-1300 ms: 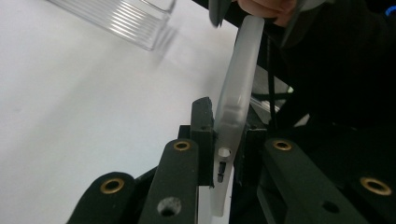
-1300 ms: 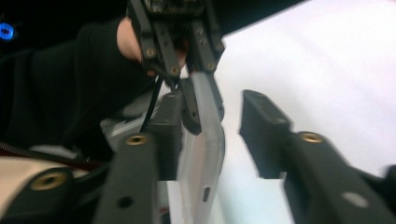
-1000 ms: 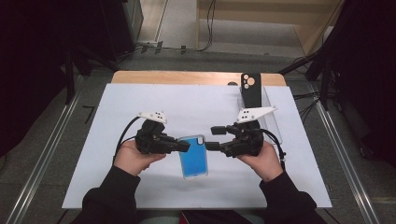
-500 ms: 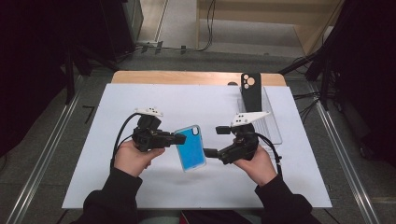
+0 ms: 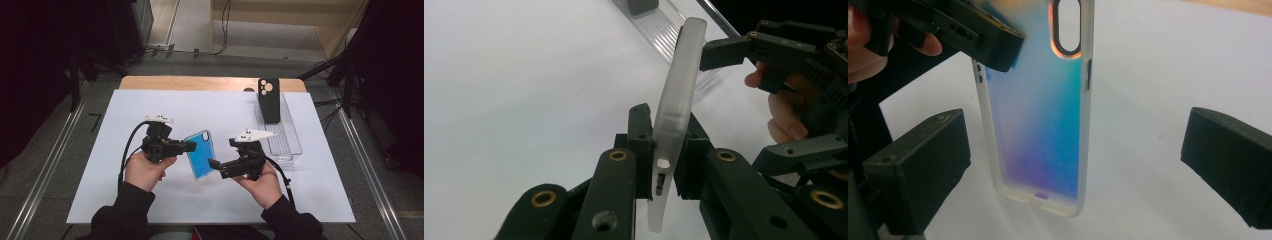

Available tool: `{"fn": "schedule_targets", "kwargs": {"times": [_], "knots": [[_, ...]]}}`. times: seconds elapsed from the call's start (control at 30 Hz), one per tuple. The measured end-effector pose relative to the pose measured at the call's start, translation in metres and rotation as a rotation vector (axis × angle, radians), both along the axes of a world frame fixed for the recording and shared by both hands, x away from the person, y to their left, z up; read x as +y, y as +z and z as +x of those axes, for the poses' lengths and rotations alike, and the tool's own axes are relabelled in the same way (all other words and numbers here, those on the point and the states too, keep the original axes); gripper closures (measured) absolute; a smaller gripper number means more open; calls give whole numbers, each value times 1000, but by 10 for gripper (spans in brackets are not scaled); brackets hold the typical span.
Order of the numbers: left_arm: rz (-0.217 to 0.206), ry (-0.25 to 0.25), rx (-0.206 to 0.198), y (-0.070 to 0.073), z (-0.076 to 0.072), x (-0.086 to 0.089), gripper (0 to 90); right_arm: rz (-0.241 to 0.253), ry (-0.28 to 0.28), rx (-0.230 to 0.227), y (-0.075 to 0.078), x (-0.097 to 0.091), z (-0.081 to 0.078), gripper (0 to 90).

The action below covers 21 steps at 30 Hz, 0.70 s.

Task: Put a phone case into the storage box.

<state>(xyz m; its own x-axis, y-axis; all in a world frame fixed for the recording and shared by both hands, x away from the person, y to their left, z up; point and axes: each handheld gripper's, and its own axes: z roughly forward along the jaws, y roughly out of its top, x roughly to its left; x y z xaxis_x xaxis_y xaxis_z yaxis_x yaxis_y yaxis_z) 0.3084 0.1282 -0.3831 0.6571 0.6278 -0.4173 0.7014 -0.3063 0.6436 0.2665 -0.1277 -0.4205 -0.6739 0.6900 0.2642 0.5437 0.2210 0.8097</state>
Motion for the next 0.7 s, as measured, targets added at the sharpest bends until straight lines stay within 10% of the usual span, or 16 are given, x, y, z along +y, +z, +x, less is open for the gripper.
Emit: {"fn": "schedule_targets", "kwargs": {"times": [0.7], "knots": [[10, 29, 30, -5, -8, -20, 807, -25, -51, 18, -11, 29, -2, 0]]}}
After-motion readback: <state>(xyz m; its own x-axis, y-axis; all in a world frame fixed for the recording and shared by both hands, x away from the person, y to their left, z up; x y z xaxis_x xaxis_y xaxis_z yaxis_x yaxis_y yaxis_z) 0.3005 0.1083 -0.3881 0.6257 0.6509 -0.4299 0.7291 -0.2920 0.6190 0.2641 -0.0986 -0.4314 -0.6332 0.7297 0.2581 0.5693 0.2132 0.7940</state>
